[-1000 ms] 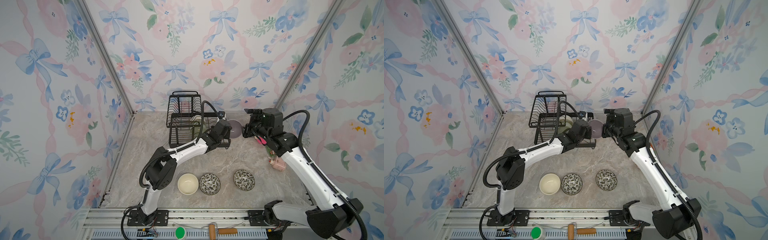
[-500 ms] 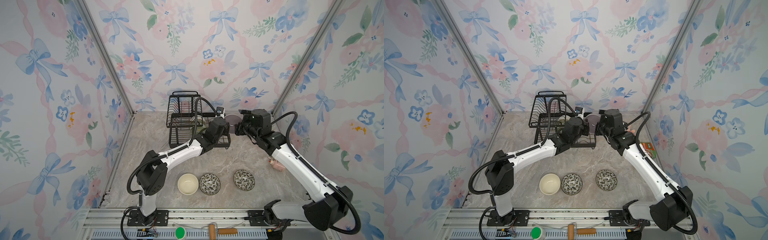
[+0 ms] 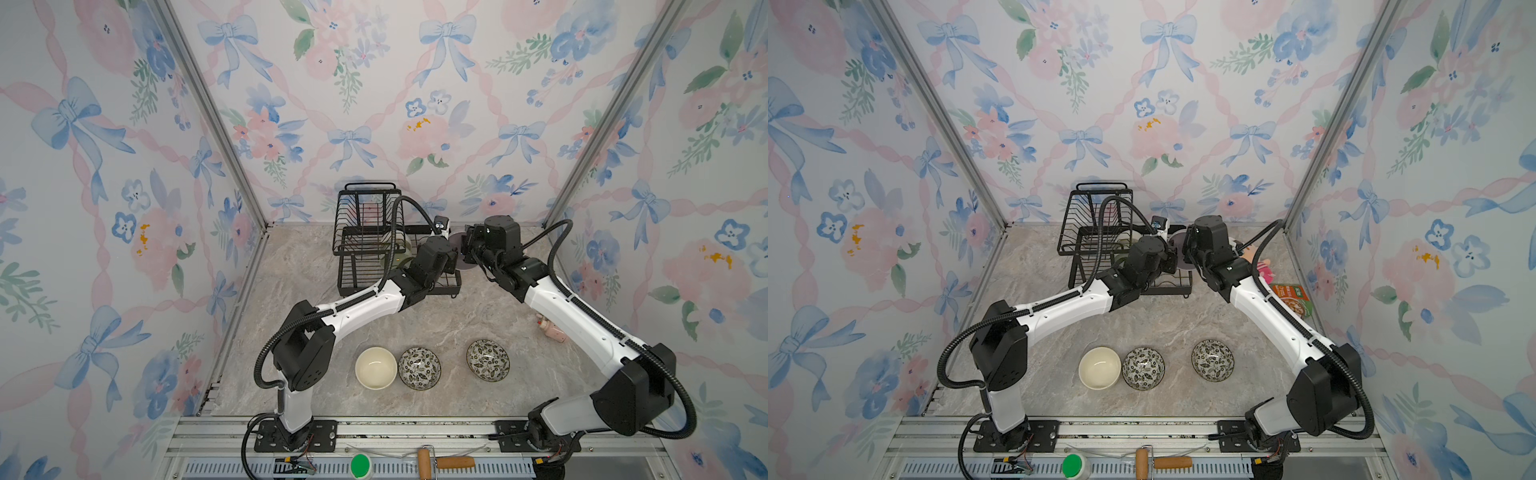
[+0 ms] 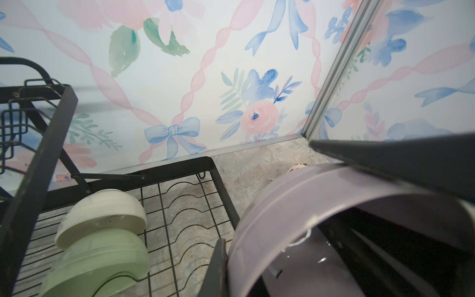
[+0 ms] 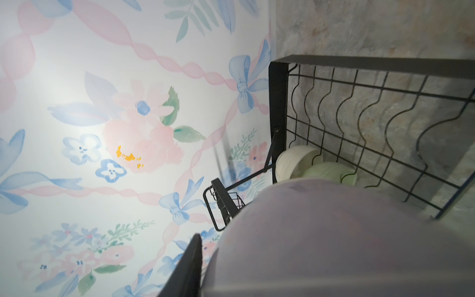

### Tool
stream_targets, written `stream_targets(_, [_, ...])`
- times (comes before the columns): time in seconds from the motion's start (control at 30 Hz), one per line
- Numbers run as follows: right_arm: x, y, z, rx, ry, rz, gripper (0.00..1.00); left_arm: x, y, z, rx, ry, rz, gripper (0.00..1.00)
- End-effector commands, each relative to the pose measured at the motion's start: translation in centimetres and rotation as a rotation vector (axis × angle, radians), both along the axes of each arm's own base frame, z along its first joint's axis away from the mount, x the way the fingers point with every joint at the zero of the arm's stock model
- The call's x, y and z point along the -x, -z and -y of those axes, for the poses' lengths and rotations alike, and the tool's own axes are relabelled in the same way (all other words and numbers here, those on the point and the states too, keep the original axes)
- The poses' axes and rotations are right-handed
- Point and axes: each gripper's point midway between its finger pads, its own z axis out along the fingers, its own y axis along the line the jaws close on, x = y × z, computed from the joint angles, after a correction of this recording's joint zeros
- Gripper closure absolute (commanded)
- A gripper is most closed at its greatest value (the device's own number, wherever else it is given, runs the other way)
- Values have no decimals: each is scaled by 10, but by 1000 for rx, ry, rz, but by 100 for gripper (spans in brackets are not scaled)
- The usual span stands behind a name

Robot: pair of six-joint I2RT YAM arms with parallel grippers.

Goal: Load bowls into a dish rack
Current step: Pick up the bowl from the center of the table.

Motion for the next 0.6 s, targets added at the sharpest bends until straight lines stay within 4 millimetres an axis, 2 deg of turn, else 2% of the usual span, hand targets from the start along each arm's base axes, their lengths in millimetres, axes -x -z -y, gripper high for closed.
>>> stream_targets(0.0, [-17, -25, 18, 40, 83, 95, 92, 13, -81, -17, 108, 5, 148, 100])
stream_targets(0.07, [-20, -33, 20, 77, 70, 122, 100, 13, -85, -23, 114, -3, 153, 89])
stream_targets(0.2, [-23, -51, 31, 159, 49, 204, 100, 13, -93, -40, 121, -22, 142, 60])
stream_targets(0.23, [-25, -54, 34, 162, 45, 224, 100, 13, -94, -44, 119, -34, 134, 48])
stream_targets(0.27, [-28, -56, 37, 159, 34, 252, 100, 12, -94, -49, 119, -45, 112, 41])
stream_targets(0.4, [-43, -65, 51, 140, -35, 382, 100, 13, -103, -58, 50, -51, 49, 30])
stream_targets(0.47, [-47, -69, 52, 148, -84, 431, 100, 13, -110, -68, 5, -67, 19, 3])
stream_targets(0.57, [-51, -84, 47, 185, -165, 539, 100, 9, -126, -91, -20, -60, -61, 2])
